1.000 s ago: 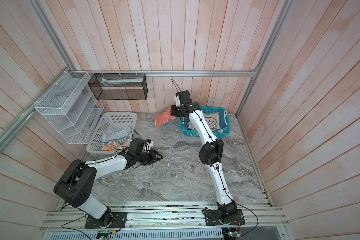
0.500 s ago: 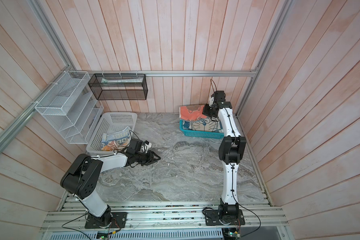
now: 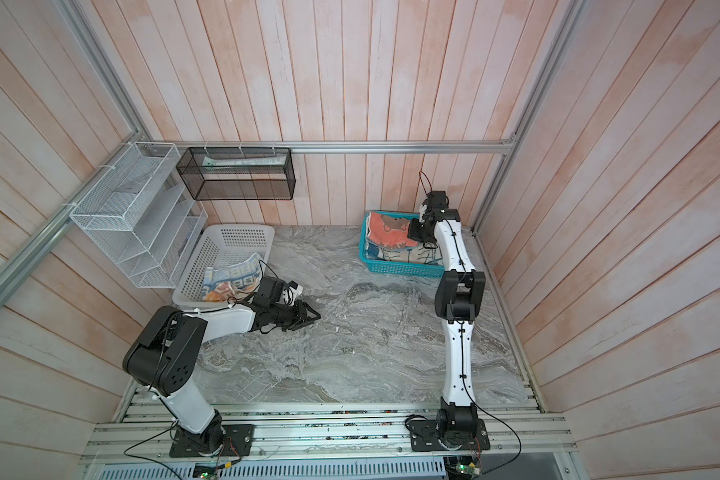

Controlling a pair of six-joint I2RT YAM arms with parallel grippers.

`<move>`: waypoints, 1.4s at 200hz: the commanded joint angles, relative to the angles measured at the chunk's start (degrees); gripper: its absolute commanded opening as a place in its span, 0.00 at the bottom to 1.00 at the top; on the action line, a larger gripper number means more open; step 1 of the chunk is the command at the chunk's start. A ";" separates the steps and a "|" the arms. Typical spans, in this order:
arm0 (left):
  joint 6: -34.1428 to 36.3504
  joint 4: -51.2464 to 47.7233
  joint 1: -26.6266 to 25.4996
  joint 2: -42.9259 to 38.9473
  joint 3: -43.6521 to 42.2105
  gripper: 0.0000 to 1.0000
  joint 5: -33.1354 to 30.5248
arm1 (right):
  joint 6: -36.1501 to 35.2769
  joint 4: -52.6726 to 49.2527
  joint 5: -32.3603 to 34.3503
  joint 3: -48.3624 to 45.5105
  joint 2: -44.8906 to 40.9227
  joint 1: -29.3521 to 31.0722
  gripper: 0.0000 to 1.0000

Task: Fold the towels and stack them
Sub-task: 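Carry the coral towel onto the teal basket with the right gripper, then open the right gripper over the stack and withdraw it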

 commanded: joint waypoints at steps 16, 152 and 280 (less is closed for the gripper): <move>1.36 -1.54 0.30 1.00 2.96 0.38 -0.40 | -3.22 -4.16 6.06 -0.15 -2.30 -0.77 0.00; 20.37 -32.06 6.22 -4.95 26.06 0.45 -28.65 | -6.77 0.42 14.57 -7.76 -18.71 0.45 0.48; 22.34 -43.41 27.70 13.33 33.71 0.67 -41.90 | -3.97 27.18 8.10 -53.85 -42.07 16.82 0.48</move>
